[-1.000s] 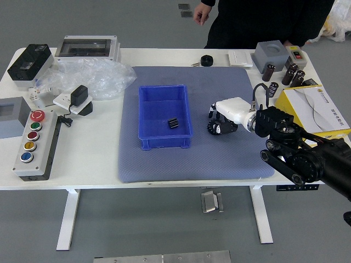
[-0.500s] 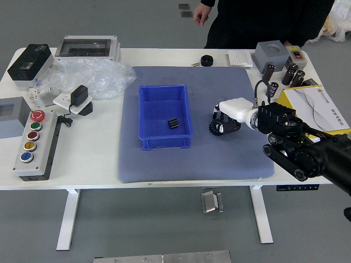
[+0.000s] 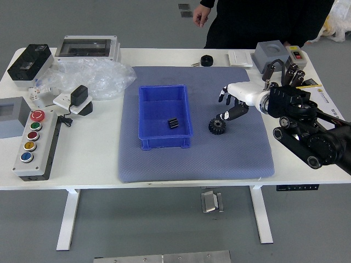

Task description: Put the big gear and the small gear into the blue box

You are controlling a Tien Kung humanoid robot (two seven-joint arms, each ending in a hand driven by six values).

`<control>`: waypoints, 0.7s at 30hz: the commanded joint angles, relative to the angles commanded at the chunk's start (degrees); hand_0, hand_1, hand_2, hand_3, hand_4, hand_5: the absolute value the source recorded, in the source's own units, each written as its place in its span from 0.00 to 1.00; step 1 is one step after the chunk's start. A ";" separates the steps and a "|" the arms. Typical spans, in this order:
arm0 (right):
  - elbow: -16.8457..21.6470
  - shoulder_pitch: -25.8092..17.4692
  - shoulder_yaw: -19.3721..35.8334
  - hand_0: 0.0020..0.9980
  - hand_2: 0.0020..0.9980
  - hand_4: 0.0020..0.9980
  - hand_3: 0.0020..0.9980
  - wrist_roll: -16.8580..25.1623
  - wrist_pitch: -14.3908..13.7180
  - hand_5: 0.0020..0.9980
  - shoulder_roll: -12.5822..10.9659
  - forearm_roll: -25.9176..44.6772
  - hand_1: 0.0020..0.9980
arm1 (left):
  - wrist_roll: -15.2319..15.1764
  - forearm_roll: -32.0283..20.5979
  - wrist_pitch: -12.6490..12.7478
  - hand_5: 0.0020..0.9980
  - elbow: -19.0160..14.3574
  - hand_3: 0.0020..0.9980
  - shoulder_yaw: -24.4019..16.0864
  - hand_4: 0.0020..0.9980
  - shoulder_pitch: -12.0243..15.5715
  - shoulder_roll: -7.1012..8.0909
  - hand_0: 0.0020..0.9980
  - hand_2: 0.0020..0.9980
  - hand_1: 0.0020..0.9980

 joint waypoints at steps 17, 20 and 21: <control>-0.66 -2.18 -1.09 0.58 0.70 0.85 0.85 -0.53 0.42 0.46 1.17 -2.45 0.56 | 0.07 0.19 -0.04 0.29 0.00 0.84 0.36 0.71 0.11 -0.10 0.86 0.82 0.83; -1.31 -2.43 -1.18 0.58 0.70 0.85 0.85 -0.34 0.05 0.45 1.48 -2.63 0.56 | 0.05 0.19 -0.05 0.30 0.00 0.84 0.41 0.71 0.08 -0.14 0.86 0.82 0.83; -1.62 -2.54 -1.24 0.58 0.70 0.85 0.85 -0.27 -0.09 0.45 1.62 -2.67 0.56 | 0.05 0.21 -0.05 0.30 0.00 0.84 0.40 0.71 0.06 -0.17 0.86 0.82 0.83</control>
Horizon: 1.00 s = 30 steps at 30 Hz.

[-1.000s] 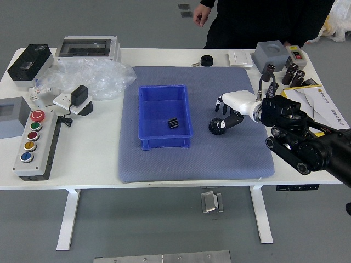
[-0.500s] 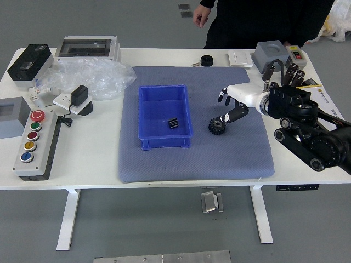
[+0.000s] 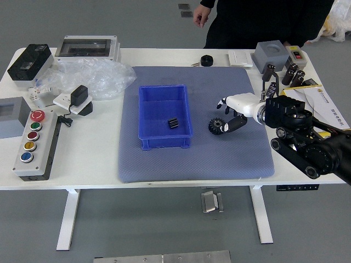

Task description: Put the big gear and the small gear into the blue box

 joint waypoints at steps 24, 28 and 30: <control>-2.76 -0.49 -0.40 0.58 0.70 0.86 0.84 -0.37 -0.90 0.43 1.99 -0.71 0.56 | -0.02 -0.01 0.00 0.30 0.00 0.84 -0.21 0.71 0.04 -0.18 0.86 0.82 0.83; -3.06 -0.70 -0.20 0.57 0.68 0.87 0.82 -0.65 -1.30 0.42 2.46 -1.00 0.54 | -0.02 0.02 0.00 0.30 0.00 0.84 -0.23 0.71 0.09 -0.21 0.86 0.82 0.83; -3.16 -0.85 -0.17 0.57 0.68 0.87 0.82 -0.78 -1.56 0.42 2.65 -1.15 0.54 | -0.03 0.04 -0.01 0.30 0.00 0.84 -0.24 0.71 0.11 -0.24 0.86 0.82 0.83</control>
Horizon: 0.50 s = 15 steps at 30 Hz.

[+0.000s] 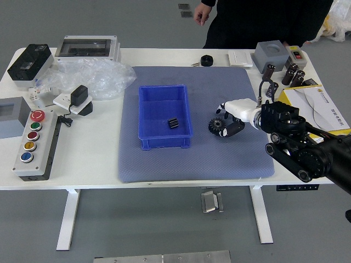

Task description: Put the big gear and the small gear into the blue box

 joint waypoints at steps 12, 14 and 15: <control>-0.59 -0.70 0.30 0.53 0.64 0.86 0.75 -0.48 -1.15 0.39 0.85 -1.04 0.51 | 0.00 0.06 0.01 0.30 0.00 0.84 -0.07 0.71 0.05 -0.01 0.86 0.82 0.83; -0.70 -0.85 0.36 0.53 0.64 0.86 0.75 -0.52 -1.53 0.39 0.98 -1.27 0.51 | 0.00 0.07 0.00 0.30 0.00 0.84 -0.06 0.71 0.04 -0.03 0.86 0.82 0.83; -0.76 -0.92 0.38 0.53 0.64 0.86 0.75 -0.53 -1.77 0.39 1.06 -1.41 0.51 | 0.00 0.06 0.00 0.30 0.00 0.84 -0.03 0.71 0.05 -0.04 0.86 0.82 0.83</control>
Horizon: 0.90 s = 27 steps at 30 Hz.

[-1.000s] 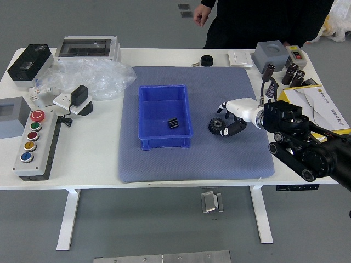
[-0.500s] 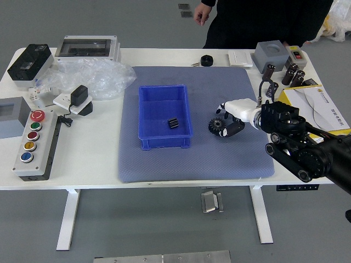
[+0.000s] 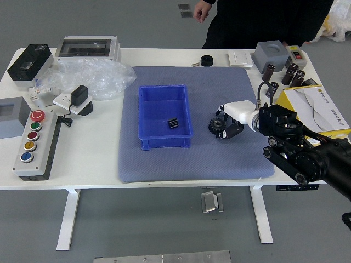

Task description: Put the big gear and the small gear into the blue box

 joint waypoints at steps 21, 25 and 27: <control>-1.03 -0.82 -0.98 0.45 0.47 0.80 0.61 0.00 -4.07 0.33 1.17 -1.77 0.40 | 0.04 0.25 -0.02 0.30 0.00 0.84 0.10 0.71 0.02 0.14 0.86 0.82 0.83; -1.25 -0.72 -1.11 0.44 0.47 0.78 0.60 0.03 -4.56 0.32 1.28 -1.64 0.40 | 0.06 0.26 -0.02 0.30 0.00 0.84 0.13 0.71 0.04 0.15 0.86 0.82 0.83; -1.37 -0.66 -1.15 0.44 0.47 0.78 0.60 0.01 -4.99 0.32 1.33 -1.55 0.40 | 0.06 0.28 -0.02 0.30 0.00 0.84 0.13 0.71 0.05 0.17 0.86 0.82 0.83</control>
